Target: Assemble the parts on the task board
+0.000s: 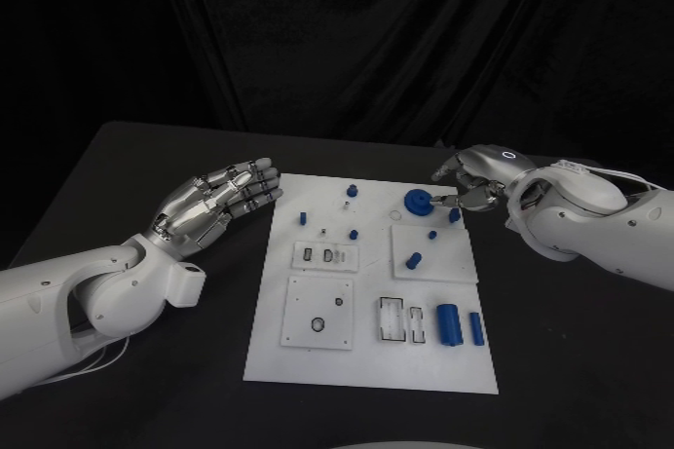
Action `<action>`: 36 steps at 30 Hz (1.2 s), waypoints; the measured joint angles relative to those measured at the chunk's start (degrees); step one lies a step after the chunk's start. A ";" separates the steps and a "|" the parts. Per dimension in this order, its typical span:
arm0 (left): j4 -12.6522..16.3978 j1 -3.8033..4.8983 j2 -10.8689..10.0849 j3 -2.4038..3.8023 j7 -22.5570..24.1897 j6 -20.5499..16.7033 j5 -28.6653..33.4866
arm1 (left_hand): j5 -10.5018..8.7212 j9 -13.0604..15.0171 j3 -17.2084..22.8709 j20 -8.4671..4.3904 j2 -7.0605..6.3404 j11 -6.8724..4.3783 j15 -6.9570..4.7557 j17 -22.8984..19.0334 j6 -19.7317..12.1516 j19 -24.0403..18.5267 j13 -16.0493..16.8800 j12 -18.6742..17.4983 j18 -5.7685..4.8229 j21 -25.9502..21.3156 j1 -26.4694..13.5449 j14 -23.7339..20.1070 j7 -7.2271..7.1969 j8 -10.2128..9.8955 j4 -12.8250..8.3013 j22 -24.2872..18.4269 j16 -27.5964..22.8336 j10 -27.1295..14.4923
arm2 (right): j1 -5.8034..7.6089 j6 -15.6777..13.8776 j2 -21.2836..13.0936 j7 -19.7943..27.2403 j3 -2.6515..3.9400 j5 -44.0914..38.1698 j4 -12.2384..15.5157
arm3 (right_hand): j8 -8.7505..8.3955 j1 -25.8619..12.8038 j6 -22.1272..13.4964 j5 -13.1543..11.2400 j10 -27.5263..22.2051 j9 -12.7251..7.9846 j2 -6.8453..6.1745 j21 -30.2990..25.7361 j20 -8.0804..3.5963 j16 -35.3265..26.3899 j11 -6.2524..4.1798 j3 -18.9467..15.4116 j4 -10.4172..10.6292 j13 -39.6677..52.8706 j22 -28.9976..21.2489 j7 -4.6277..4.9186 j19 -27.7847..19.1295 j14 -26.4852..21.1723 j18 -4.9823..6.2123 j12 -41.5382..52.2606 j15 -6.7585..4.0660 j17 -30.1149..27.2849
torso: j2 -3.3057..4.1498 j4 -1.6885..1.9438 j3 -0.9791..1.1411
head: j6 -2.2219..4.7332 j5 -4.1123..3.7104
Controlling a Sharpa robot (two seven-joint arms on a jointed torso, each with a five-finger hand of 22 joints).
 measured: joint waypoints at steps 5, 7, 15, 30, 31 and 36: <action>-0.03 0.00 0.02 0.00 0.00 0.01 0.02 | 0.00 0.00 0.00 0.00 0.00 0.00 0.00 0.00 0.00 0.00 0.00 0.00 0.00 0.00 0.00 0.00 0.00 0.00 0.00 0.00 0.00 0.00 | -0.04 -0.14 0.30 -0.34 0.00 -0.51 -0.38 | 0.00 0.00 -0.52 0.88 0.00 -0.40 0.00 0.00 -0.20 0.00 -0.43 0.47 -0.19 0.00 0.00 -0.52 0.20 0.00 0.00 0.00 0.00 0.00 | 0.00 0.00 0.00 | -0.06 -0.01; -0.06 0.00 0.03 0.00 0.00 0.01 0.03 | 0.00 0.00 0.33 0.00 0.00 0.00 0.12 0.00 0.00 0.00 0.00 0.00 0.00 0.00 0.00 0.13 0.00 0.00 0.03 0.00 0.00 0.00 | -0.05 -0.14 0.49 -0.45 0.00 -0.69 -0.49 | 0.13 0.02 -0.37 2.12 0.00 -0.41 0.02 0.00 -0.20 0.00 -0.43 0.64 -0.15 -0.01 0.00 -0.67 0.20 -0.12 0.00 0.00 -0.12 0.00 | 0.00 0.00 -0.01 | -0.12 0.04; -0.16 0.00 0.17 0.00 0.00 0.04 0.05 | 0.00 -0.01 0.34 0.00 0.00 0.00 0.22 -0.01 0.00 0.00 0.00 0.00 0.00 0.00 0.00 0.22 0.00 0.00 0.03 0.00 0.00 0.00 | -0.44 -0.03 1.58 -0.74 0.02 -1.00 -1.18 | 0.95 0.25 1.71 3.82 0.00 0.03 0.25 0.28 -0.41 0.00 -0.43 0.69 -0.10 -0.01 -0.01 -0.66 0.40 -0.21 0.01 0.00 -0.20 -0.01 | -0.02 -0.03 -0.03 | -0.55 -0.28; -0.36 0.00 0.29 0.00 0.00 0.11 0.08 | 0.00 -0.01 0.32 0.00 0.00 -0.01 0.22 -0.01 0.00 0.00 -0.01 0.00 0.00 0.00 0.00 0.22 0.00 0.00 0.02 0.00 0.00 0.00 | -1.07 0.64 3.30 -0.98 0.02 -1.18 -2.39 | 1.22 0.25 2.26 2.85 0.00 0.32 0.25 0.33 -0.41 0.00 -0.43 0.69 -0.10 -0.02 -0.02 -0.63 0.40 -0.21 0.01 0.00 -0.20 -0.01 | -0.03 0.00 -0.04 | -1.11 -0.23; -0.37 0.00 0.31 0.00 0.00 0.11 0.08 | 0.00 -0.01 0.32 0.00 0.00 -0.01 0.21 -0.01 0.00 0.00 0.01 0.00 0.00 0.00 0.00 0.22 0.00 0.00 0.02 0.00 0.00 -0.01 | -1.09 0.72 3.37 -1.01 0.02 -1.19 -2.41 | 1.22 0.25 2.26 2.63 0.00 0.34 0.25 0.33 -0.41 0.00 -0.43 0.69 -0.10 -0.02 -0.02 -0.62 0.40 -0.21 0.01 0.00 -0.20 -0.01 | -0.03 0.01 -0.04 | -1.15 -0.27; -0.43 0.00 0.42 0.00 0.00 0.14 0.09 | 0.00 -0.01 0.32 0.00 0.00 -0.01 0.22 -0.01 0.00 0.00 0.04 0.00 0.00 0.00 0.00 0.22 0.00 0.00 0.02 0.00 0.00 -0.01 | -1.20 1.21 3.78 -1.25 0.03 -1.21 -2.59 | 1.22 0.25 2.25 2.28 0.00 0.33 0.24 0.33 -0.41 0.00 -0.42 0.69 -0.10 -0.03 -0.02 -0.62 0.40 -0.21 0.02 0.00 -0.20 -0.02 | -0.02 0.05 -0.03 | -1.29 -0.44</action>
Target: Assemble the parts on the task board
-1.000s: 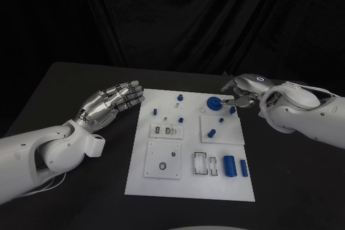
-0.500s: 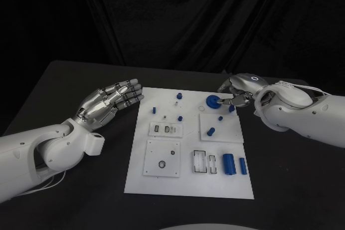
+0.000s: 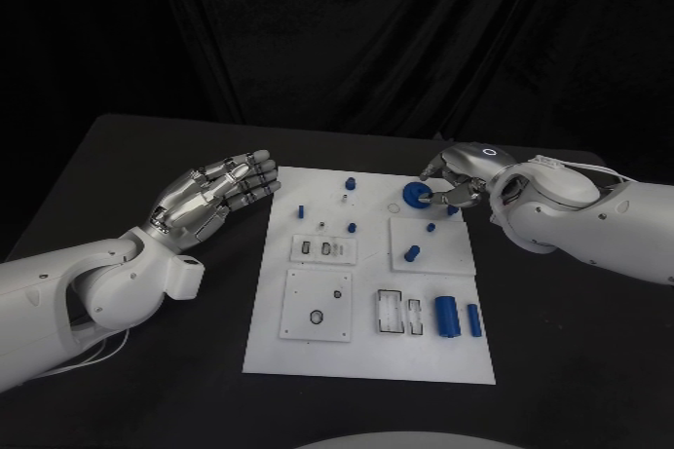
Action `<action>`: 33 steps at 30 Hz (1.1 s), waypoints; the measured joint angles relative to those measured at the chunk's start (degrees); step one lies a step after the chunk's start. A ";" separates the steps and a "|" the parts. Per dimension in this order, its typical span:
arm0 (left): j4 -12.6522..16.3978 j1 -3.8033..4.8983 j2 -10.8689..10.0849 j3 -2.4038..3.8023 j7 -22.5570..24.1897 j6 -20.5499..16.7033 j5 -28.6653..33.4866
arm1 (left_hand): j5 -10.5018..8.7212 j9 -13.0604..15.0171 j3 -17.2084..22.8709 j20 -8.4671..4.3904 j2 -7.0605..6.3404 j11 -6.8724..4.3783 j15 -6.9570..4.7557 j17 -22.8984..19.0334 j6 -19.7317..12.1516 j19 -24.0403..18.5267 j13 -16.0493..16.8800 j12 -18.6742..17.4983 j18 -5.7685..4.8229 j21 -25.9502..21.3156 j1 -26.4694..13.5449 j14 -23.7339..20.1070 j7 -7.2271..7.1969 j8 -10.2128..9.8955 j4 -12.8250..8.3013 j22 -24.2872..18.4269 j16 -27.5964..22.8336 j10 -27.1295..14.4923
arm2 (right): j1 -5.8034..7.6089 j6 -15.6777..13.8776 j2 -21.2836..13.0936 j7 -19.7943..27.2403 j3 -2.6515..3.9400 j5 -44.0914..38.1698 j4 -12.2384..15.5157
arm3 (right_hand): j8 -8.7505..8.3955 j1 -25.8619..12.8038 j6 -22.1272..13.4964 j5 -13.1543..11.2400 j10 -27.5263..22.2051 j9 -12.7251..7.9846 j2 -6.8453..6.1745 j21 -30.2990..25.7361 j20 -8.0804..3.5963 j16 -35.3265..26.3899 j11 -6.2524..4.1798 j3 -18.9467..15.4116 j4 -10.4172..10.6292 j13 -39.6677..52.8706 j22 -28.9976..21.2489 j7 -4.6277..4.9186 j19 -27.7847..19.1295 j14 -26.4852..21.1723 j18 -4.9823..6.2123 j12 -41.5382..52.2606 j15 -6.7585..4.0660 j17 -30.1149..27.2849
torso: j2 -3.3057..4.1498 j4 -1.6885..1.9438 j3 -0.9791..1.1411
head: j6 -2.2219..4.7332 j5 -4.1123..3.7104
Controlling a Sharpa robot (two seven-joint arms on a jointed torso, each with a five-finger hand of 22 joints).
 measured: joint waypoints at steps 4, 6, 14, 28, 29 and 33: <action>-0.06 0.00 0.01 0.00 0.00 0.03 0.00 | 0.00 0.00 0.00 0.00 0.00 0.00 0.00 0.00 0.00 0.00 0.00 0.00 0.00 0.00 0.00 0.00 0.00 0.00 0.00 0.00 0.00 0.00 | -0.05 0.48 0.38 -0.29 0.01 -0.01 -0.34 | 0.00 0.00 0.00 -0.07 0.00 0.00 0.00 0.00 0.00 0.00 0.00 0.00 0.00 0.00 0.00 0.00 0.00 0.00 0.00 0.00 0.00 0.00 | 0.02 -0.02 0.02 | -0.13 -0.03; -0.07 0.00 0.02 0.00 0.00 0.05 0.01 | 0.00 0.00 0.00 0.00 0.00 0.00 0.00 0.00 0.00 0.00 0.00 0.00 0.00 0.00 0.00 0.00 0.00 0.00 0.00 0.00 0.00 0.00 | -0.08 0.69 0.55 -0.41 0.01 -0.02 -0.51 | 0.00 0.00 0.00 -0.07 0.00 0.07 0.00 0.00 0.00 0.00 0.00 0.16 -0.16 0.00 0.00 0.00 0.00 0.00 0.00 0.00 0.00 0.00 | 0.02 -0.05 0.02 | -0.21 0.07; -0.11 0.00 0.09 0.00 0.00 0.17 0.01 | 0.00 0.00 0.54 0.00 -0.30 0.00 0.00 0.00 0.00 0.00 -0.01 0.00 0.00 0.00 -0.30 0.00 0.00 0.00 0.07 0.00 0.00 0.00 | -0.26 1.84 1.45 -1.03 0.01 -0.03 -1.35 | 0.00 0.94 0.20 1.67 0.00 0.13 -0.14 0.00 0.00 0.00 0.00 0.43 -0.76 0.03 0.00 0.20 0.00 0.00 0.00 0.00 0.00 0.00 | 0.02 -0.10 0.03 | -0.31 0.07; -0.36 0.00 0.23 0.00 0.00 0.41 0.03 | 0.00 0.00 0.70 0.00 -0.30 0.15 0.00 -0.01 0.00 0.00 -0.02 0.00 0.00 0.00 -0.30 0.00 0.00 0.00 -0.09 -0.05 0.23 0.16 | -0.36 2.93 2.40 -1.46 0.29 -0.05 -2.39 | 1.49 3.37 3.61 10.06 0.00 1.64 0.43 -0.29 0.00 0.00 0.00 1.67 -3.79 0.03 -0.01 0.06 0.00 0.00 0.00 0.00 0.00 -0.01 | 0.01 -0.09 0.01 | -0.60 0.12; -0.38 0.00 0.24 0.00 0.00 0.42 0.03 | 0.00 -0.01 0.79 0.00 -0.30 0.15 0.04 -0.01 0.00 0.00 -0.02 0.00 0.00 0.00 -0.30 -0.04 0.00 0.00 0.00 -0.05 0.23 0.16 | -0.36 2.83 2.44 -1.40 0.33 -0.05 -2.45 | 2.08 3.44 4.46 10.62 0.00 1.97 0.35 -0.29 0.00 0.00 0.00 1.75 -3.99 0.03 -0.01 -0.10 0.00 0.00 0.00 0.00 0.00 -0.01 | 0.01 -0.09 0.00 | -0.61 0.12; -0.42 -0.01 0.27 0.00 0.00 0.48 0.03 | 0.00 -0.01 0.86 0.00 -0.30 0.15 0.20 -0.01 0.00 0.00 -0.02 0.00 0.00 0.00 -0.30 -0.21 0.00 0.00 0.07 -0.05 0.23 0.16 | -0.44 2.31 2.48 -1.15 0.35 -0.05 -2.49 | 4.54 3.51 5.69 11.34 -0.03 1.97 0.42 -0.50 -0.70 0.00 -1.26 1.82 -5.33 0.03 -0.01 0.73 -0.08 0.12 0.00 -0.01 -0.92 -0.01 | 0.01 -0.07 -0.01 | -0.73 0.10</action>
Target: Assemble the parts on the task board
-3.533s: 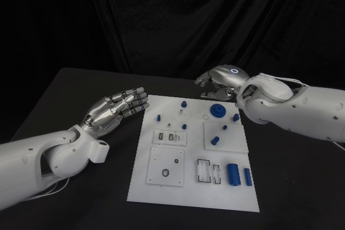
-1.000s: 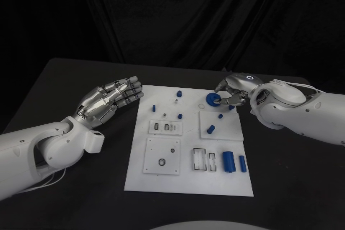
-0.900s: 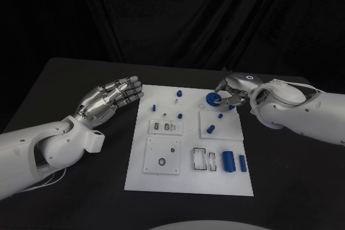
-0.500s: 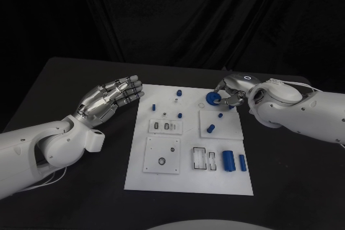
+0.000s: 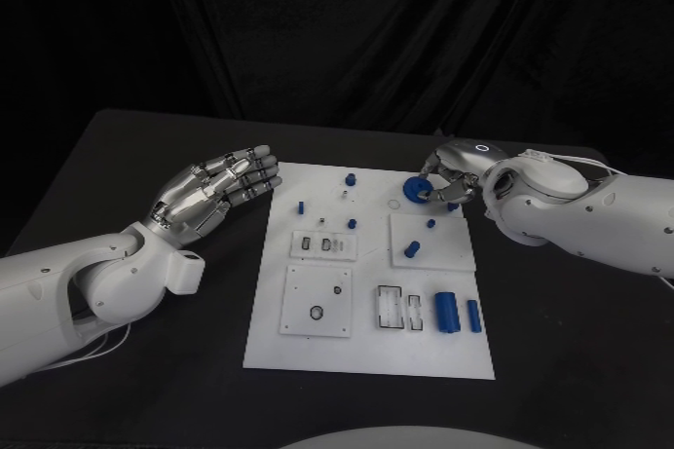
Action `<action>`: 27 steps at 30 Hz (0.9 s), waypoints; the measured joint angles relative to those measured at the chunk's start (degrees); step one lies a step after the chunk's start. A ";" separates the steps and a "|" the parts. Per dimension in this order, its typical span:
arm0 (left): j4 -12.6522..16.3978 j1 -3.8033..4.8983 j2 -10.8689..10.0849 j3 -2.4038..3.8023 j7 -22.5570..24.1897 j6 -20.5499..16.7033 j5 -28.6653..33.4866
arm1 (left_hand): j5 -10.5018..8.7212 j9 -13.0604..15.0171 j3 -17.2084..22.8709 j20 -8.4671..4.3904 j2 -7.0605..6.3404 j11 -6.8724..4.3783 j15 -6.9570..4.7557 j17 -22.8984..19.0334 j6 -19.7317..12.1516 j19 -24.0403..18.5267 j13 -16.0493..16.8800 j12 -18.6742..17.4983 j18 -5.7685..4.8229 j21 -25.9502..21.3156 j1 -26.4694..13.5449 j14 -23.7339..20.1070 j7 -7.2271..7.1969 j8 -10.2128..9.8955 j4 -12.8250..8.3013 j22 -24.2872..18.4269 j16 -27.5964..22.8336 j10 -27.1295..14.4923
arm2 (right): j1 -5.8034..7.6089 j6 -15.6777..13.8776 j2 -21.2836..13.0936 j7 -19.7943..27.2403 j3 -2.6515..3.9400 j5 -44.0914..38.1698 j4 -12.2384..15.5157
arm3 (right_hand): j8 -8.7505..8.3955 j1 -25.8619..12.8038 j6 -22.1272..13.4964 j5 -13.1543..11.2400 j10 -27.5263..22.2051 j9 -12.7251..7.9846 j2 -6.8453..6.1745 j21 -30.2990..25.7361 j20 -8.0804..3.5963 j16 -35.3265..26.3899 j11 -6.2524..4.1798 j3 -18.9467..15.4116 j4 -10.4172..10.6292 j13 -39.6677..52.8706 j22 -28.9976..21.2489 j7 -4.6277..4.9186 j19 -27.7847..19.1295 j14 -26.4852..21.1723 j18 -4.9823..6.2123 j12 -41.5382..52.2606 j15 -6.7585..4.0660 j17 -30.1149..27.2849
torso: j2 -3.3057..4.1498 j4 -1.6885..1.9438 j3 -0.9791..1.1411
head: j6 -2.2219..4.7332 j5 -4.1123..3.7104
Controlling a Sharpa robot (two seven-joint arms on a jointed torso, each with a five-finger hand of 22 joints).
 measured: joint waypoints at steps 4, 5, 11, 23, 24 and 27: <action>-0.03 0.00 0.00 0.00 0.00 0.05 0.00 | 0.00 0.00 0.32 0.00 0.18 0.00 0.00 0.00 0.00 0.00 0.00 0.00 0.00 0.00 -0.18 0.00 0.00 0.00 0.00 0.00 0.00 0.00 | -0.07 -0.70 -0.02 0.43 0.00 0.01 0.14 | 0.02 0.29 0.28 1.14 0.03 -0.01 0.34 0.00 -0.66 0.00 -0.82 0.05 -1.06 0.00 0.00 0.27 -0.02 0.01 0.01 0.00 -0.66 0.00 | 0.00 -0.01 -0.01 | -0.13 0.23; -0.03 0.00 -0.01 0.00 0.00 0.06 0.00 | 0.00 0.00 0.32 0.00 0.23 0.00 0.00 0.00 0.00 0.00 0.00 0.00 0.00 0.00 -0.23 0.00 0.00 0.00 0.00 0.00 0.00 0.00 | -0.08 -0.88 -0.05 0.54 0.00 0.02 0.22 | 0.02 0.37 0.29 1.73 0.01 -0.01 0.51 0.00 -0.81 0.00 -1.06 0.04 -1.37 0.00 0.00 0.27 0.13 0.02 0.01 0.00 -0.90 0.00 | 0.00 -0.02 -0.01 | -0.16 0.24; -0.03 0.00 -0.12 0.00 0.00 0.10 0.01 | 0.00 0.00 0.32 0.00 0.24 0.00 0.00 0.00 0.00 0.00 -0.01 0.00 0.00 0.00 -0.24 0.00 0.00 0.00 0.00 0.01 0.00 0.00 | -0.26 -2.00 -0.63 1.22 -0.12 0.02 1.21 | 0.04 0.49 0.30 3.11 -0.10 -0.08 1.03 0.00 -1.36 0.00 -1.34 0.24 -1.99 -0.01 0.00 0.27 0.08 0.03 0.00 0.00 -1.40 0.00 | 0.00 -0.05 0.00 | -0.25 0.42; -0.03 -0.01 -0.25 0.00 0.00 0.13 0.01 | 0.00 0.00 0.48 0.00 0.24 0.00 0.00 0.00 0.00 0.00 -0.01 0.22 0.00 0.00 -0.24 0.00 0.00 0.00 -0.16 0.01 0.00 0.00 | 1.09 -3.64 -1.40 2.04 -0.24 0.00 6.88 | 0.08 0.26 -0.43 6.80 -0.06 -0.08 1.26 0.00 -1.56 0.00 -1.71 0.64 -2.50 -0.02 -0.01 -0.52 -0.12 -0.10 0.00 0.00 -1.56 -0.01 | -0.02 -0.07 0.03 | -0.26 0.64; -0.03 -0.01 -0.24 0.00 0.00 0.13 0.01 | 0.00 0.00 0.48 0.00 0.24 0.00 0.00 0.00 0.00 0.00 -0.01 0.22 0.00 0.00 -0.24 0.00 0.00 0.00 -0.16 0.01 0.00 0.00 | 1.36 -3.68 -1.23 2.06 -0.21 0.00 7.29 | 0.09 0.18 -0.61 6.89 -0.07 -0.08 1.33 0.00 -1.56 0.00 -1.72 0.70 -2.44 -0.02 0.00 -0.70 -0.12 -0.10 0.01 0.00 -1.56 0.00 | -0.02 -0.08 0.03 | -0.26 0.66; -0.09 -0.01 -0.15 0.00 0.00 0.14 0.01 | 0.00 0.00 0.48 0.00 0.24 0.00 0.00 0.00 0.00 0.00 -0.01 0.22 0.00 0.00 -0.24 0.00 0.00 0.00 -0.16 0.01 0.00 0.00 | 1.99 -3.75 -0.33 2.15 -0.17 -0.01 8.18 | 0.09 -0.23 -0.62 6.89 -0.07 -0.08 1.67 0.00 -1.56 0.00 -1.72 0.90 -2.24 -0.02 -0.01 -0.71 -0.12 -0.10 0.00 0.00 -1.56 0.00 | -0.02 -0.09 0.04 | -0.37 0.72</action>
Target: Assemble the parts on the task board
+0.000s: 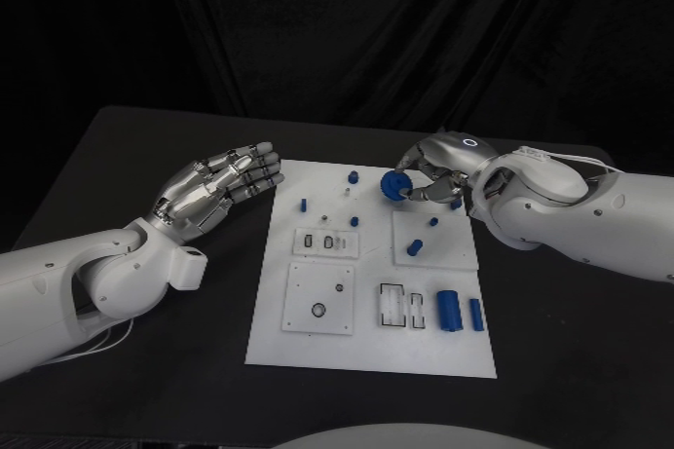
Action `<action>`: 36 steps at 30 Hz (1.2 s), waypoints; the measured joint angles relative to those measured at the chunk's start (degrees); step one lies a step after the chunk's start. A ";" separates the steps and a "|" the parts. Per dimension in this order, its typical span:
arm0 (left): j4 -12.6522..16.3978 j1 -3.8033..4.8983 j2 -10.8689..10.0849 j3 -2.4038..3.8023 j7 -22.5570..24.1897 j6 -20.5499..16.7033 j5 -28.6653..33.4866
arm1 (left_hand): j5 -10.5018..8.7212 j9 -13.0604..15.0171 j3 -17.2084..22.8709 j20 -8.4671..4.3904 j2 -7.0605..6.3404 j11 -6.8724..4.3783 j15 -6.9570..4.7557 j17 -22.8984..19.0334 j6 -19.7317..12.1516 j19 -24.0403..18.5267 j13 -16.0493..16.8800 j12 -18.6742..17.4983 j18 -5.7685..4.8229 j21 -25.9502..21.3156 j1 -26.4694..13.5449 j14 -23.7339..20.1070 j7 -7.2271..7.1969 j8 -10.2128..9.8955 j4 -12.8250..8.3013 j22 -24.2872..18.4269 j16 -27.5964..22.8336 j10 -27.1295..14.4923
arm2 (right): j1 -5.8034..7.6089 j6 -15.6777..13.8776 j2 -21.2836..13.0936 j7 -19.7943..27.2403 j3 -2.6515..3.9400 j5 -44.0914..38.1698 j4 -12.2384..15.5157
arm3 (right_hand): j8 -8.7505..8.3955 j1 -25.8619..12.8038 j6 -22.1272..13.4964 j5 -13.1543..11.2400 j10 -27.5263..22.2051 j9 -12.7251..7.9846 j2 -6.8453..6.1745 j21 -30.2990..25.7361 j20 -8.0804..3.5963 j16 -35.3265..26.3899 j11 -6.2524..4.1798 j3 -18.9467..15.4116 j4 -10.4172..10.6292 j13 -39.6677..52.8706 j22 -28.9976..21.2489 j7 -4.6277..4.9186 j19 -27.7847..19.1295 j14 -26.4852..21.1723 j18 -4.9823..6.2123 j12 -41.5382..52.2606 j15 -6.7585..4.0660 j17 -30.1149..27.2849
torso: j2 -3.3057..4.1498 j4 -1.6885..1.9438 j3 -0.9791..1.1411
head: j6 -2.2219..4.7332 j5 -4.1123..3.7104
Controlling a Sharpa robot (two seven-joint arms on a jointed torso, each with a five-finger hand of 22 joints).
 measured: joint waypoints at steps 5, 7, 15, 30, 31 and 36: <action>-0.17 0.00 0.27 0.00 0.00 0.04 0.00 | 0.00 0.00 0.10 0.00 0.00 0.00 0.00 0.00 0.00 0.00 0.00 0.00 0.00 0.00 0.00 0.00 0.00 0.00 0.10 0.00 0.07 0.00 | 0.30 0.04 2.09 0.18 0.00 -0.01 -0.14 | 0.01 -0.90 -0.20 0.00 0.00 0.00 -0.02 0.00 0.00 0.00 0.00 0.06 0.06 0.00 0.00 -0.20 0.00 0.00 0.00 0.00 0.00 0.00 | -0.01 0.00 -0.01 | -0.04 0.07; -0.27 0.00 0.39 0.00 0.00 0.07 0.00 | 0.00 0.00 0.25 0.00 0.00 0.00 0.00 0.00 0.00 0.00 0.00 0.00 0.00 0.00 0.00 0.00 0.00 0.00 0.25 0.00 0.26 0.00 | 0.35 0.11 3.08 0.29 -0.01 -0.01 -0.74 | 0.02 -0.90 -0.37 0.00 0.00 0.00 -0.02 0.00 0.00 0.00 0.00 0.23 0.23 0.00 0.00 -0.38 0.00 0.00 0.00 0.00 0.00 0.00 | -0.01 0.00 -0.03 | -0.04 0.07; -0.61 -0.01 0.74 0.00 0.00 0.23 0.01 | 0.00 0.00 0.71 0.00 -0.31 0.24 0.00 0.00 0.00 0.00 0.06 0.40 0.00 0.00 -0.31 0.00 0.00 0.00 0.24 0.00 0.26 0.24 | 0.36 0.70 6.91 0.55 -0.03 -0.01 -3.39 | 0.03 -0.96 -0.61 -0.34 -0.01 0.00 -0.09 0.00 0.00 0.00 0.00 0.29 0.30 -0.01 0.00 -0.62 0.00 0.00 0.00 0.00 0.00 0.00 | -0.01 0.15 -0.11 | -0.29 -0.16; -0.89 -0.02 1.12 0.00 0.00 0.61 0.01 | 0.00 0.00 0.86 0.00 -0.31 0.23 0.00 0.00 0.00 0.00 0.05 0.40 -0.93 0.00 -0.31 0.00 0.00 0.00 0.08 0.01 0.25 0.23 | -0.22 2.76 11.02 0.36 -0.01 -1.32 -7.24 | 1.03 -1.89 -1.01 -1.76 0.03 0.00 -0.23 0.00 0.00 0.00 0.48 0.53 0.55 0.00 0.04 -1.03 0.00 0.21 0.00 0.00 0.21 0.00 | 0.04 0.11 -0.08 | -0.17 -0.12; -0.92 -0.02 1.15 0.00 0.00 0.63 0.01 | 0.00 0.00 0.86 0.00 -0.31 0.23 0.00 0.00 0.00 0.00 0.05 0.40 -0.93 0.00 -0.31 0.00 0.00 0.00 0.08 0.01 0.25 0.23 | -0.28 2.97 11.20 0.34 -0.01 -1.51 -7.38 | 1.03 -1.89 -1.01 -1.96 0.18 0.00 -0.23 0.00 0.00 0.00 0.63 0.53 0.55 0.01 0.04 -1.03 0.00 0.21 0.00 0.00 0.21 0.00 | 0.03 0.10 -0.07 | -0.18 -0.12; -1.08 -0.02 1.30 0.00 0.00 0.70 0.01 | 0.00 0.00 0.93 0.00 -0.31 0.22 0.00 0.00 0.00 0.00 0.05 0.40 -0.93 0.00 -0.31 0.00 0.00 0.00 0.15 0.00 0.24 0.22 | -0.37 3.65 11.81 0.29 0.03 -2.18 -7.67 | 1.04 -2.12 -1.01 -2.08 -0.02 0.00 -0.31 0.00 0.00 0.00 0.85 0.70 0.69 0.03 0.04 -1.03 0.00 0.06 0.00 0.00 0.37 0.00 | 0.03 0.11 -0.05 | -0.29 -0.27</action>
